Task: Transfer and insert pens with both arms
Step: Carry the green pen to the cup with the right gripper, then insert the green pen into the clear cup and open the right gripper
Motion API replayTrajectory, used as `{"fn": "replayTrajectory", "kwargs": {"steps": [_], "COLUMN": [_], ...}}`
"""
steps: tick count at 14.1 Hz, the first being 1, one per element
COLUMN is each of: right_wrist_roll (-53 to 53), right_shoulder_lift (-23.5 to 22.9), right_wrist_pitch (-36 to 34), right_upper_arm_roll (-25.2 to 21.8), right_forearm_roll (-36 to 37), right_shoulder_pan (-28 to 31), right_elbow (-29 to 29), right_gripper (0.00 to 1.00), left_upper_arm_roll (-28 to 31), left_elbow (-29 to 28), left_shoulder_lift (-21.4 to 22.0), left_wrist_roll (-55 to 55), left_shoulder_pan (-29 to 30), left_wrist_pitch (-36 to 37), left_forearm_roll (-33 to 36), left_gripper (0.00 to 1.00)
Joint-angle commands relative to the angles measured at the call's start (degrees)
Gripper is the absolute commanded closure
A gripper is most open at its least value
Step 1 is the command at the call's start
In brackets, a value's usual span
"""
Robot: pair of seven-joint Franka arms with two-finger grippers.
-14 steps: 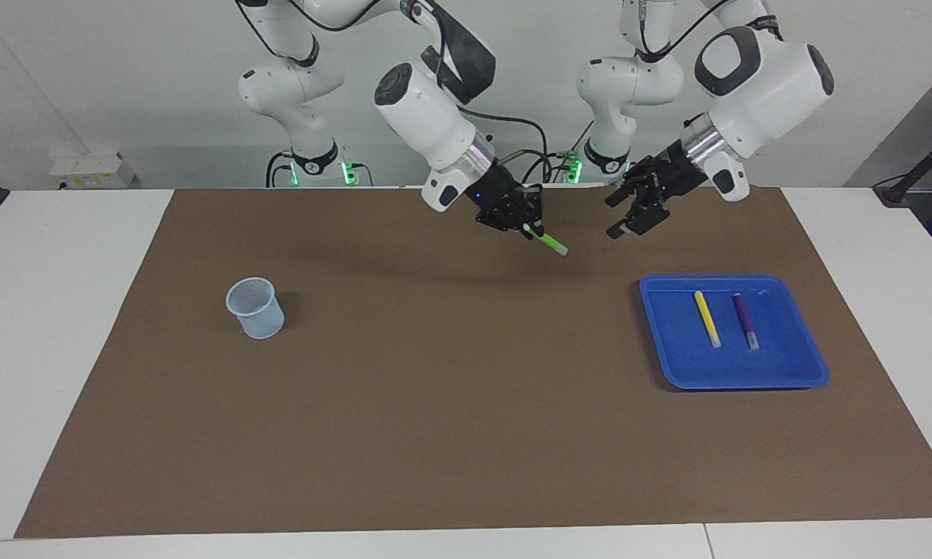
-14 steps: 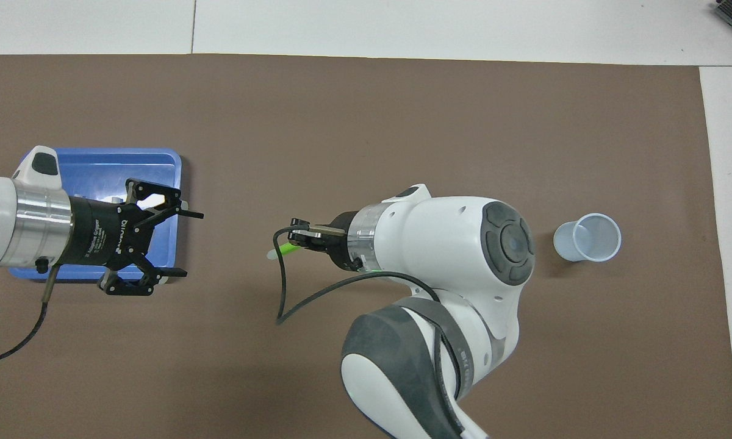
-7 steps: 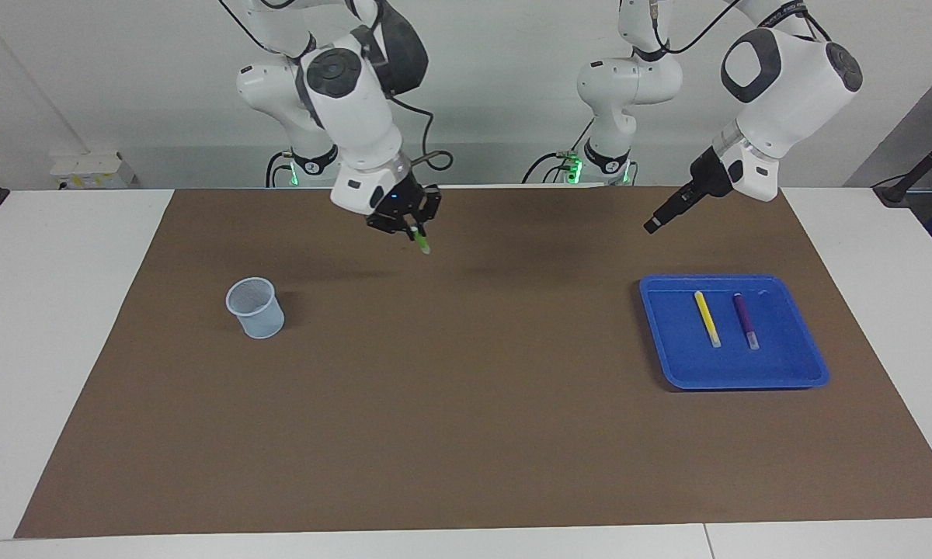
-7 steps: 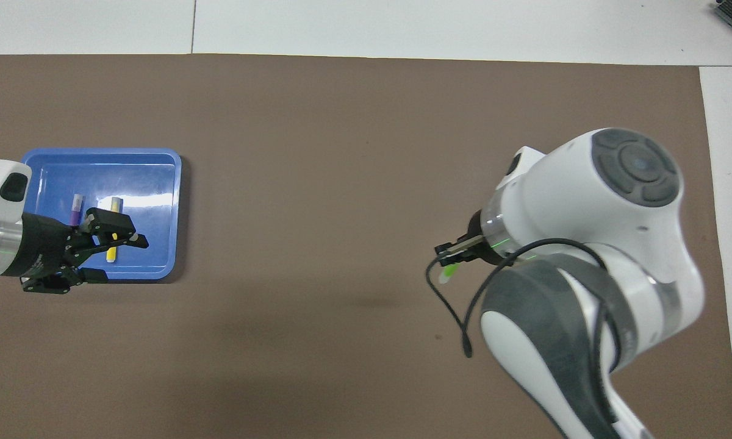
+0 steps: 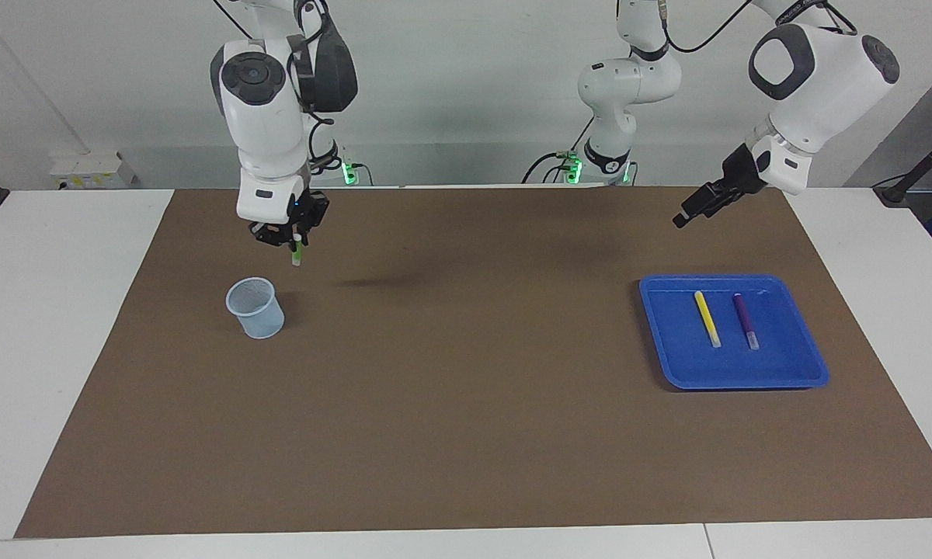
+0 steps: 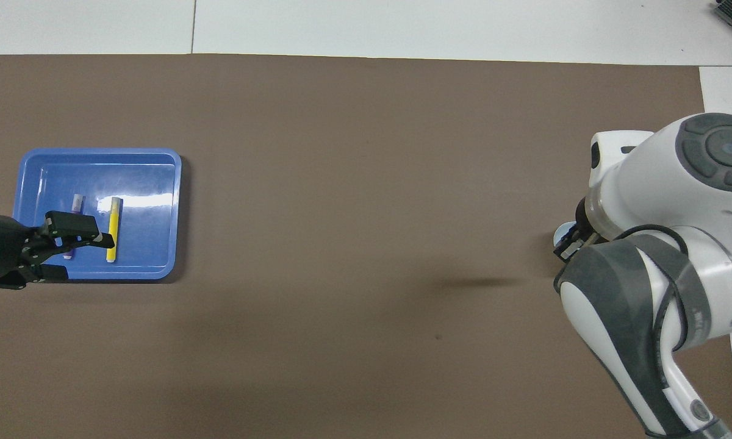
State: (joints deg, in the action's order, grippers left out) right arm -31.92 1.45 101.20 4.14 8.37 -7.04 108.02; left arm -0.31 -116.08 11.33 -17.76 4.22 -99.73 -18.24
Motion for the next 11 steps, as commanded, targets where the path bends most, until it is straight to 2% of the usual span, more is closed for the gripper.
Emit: {"fn": "replayTrajectory", "kwargs": {"steps": [1,4,7,8,11], "right_wrist_roll": [-8.76,-13.67,-19.39,-19.14,-17.22], "right_shoulder_lift": [1.1,1.02,1.37,1.37,1.45], "right_wrist_pitch": [3.22,6.37,11.64,11.92,12.45], "right_upper_arm_roll": [0.96,0.96,1.05,0.96,1.05], "right_forearm_roll": [1.91,4.46,4.46,4.2,3.5], "right_shoulder_pan": [2.82,2.83,6.77,7.3,8.54], "right_elbow": [1.93,2.54,5.71,5.97,7.55], "right_gripper": [1.0,1.0,1.0,1.0,1.0], "left_upper_arm_roll": [-0.05,-0.05,-0.05,0.04,-0.05], "left_elbow": [3.05,2.71,2.44,2.35,0.43], "left_shoulder_lift": [-1.66,-1.4,-1.48,-1.74,-3.23], "left_wrist_roll": [-4.21,-4.13,-3.43,-2.03,8.5], "left_shoulder_pan": [0.79,1.06,1.06,1.06,1.06], "left_wrist_pitch": [1.82,2.53,1.13,0.25,-4.84], "left_forearm_roll": [1.19,1.36,1.54,1.72,7.95], "left_gripper": [0.0,0.0,0.0,0.0,0.0]}}
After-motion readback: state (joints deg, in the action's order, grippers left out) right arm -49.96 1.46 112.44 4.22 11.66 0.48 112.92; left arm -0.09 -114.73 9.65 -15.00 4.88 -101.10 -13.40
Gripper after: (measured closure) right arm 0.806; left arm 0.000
